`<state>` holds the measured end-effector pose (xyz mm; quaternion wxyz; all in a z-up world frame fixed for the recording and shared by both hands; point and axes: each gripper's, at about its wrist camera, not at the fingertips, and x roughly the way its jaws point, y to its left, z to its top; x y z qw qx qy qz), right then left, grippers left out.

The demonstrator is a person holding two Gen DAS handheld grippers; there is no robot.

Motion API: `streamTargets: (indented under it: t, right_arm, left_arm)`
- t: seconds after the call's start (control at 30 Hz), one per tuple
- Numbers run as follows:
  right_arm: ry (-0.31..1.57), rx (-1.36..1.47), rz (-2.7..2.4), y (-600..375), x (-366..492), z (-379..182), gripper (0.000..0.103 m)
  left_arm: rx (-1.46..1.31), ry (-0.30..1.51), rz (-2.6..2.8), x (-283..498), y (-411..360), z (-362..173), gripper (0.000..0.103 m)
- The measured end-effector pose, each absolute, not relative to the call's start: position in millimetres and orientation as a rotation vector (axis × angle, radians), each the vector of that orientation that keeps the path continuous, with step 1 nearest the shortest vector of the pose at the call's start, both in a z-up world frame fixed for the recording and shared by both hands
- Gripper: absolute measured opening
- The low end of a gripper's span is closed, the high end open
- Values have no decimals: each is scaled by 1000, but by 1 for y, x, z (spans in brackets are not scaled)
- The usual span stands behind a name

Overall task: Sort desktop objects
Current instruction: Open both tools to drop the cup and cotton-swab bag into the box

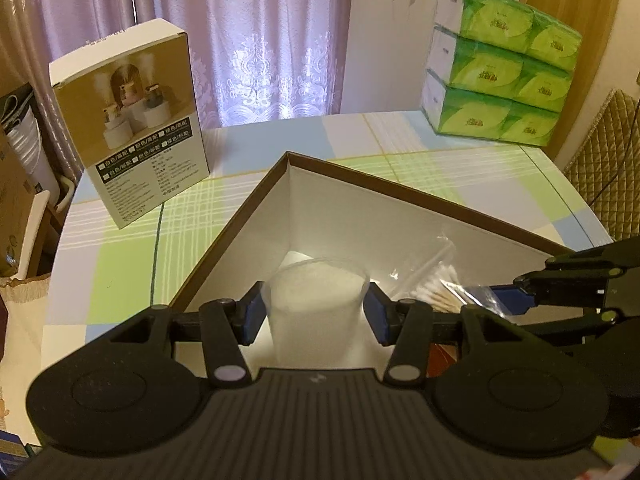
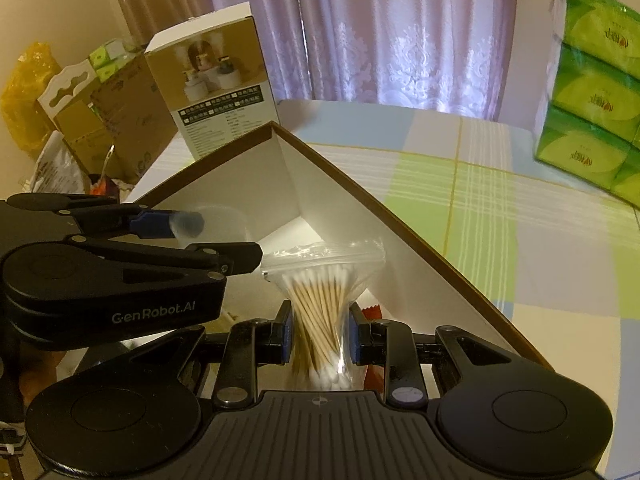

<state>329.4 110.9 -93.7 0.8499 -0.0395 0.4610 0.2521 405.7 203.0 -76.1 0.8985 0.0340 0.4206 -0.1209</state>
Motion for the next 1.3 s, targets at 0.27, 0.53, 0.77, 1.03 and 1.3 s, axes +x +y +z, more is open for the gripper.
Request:
streamTargets:
  t: [0.27,0.53,0.77,1.03,1.3]
  right_arm:
    - [976,-70,535,112,334,-96,24]
    - [973,-65,544,114,334,-97,24]
    - [945,-75,576,117,331,-95,24]
    - [840,-112,625,120,320,-88,69]
    - [821,-143,639,115,304,-80,88]
  left_arm:
    - [85,856,-255,408,202,-73,49]
    - [77,855,-246,404,206,-68,51]
    - [65,850,-237,398,212,-59,54]
    - [34,830,-204,382,229,-45,66]
    - [31,825,-178,357,239,-33,79]
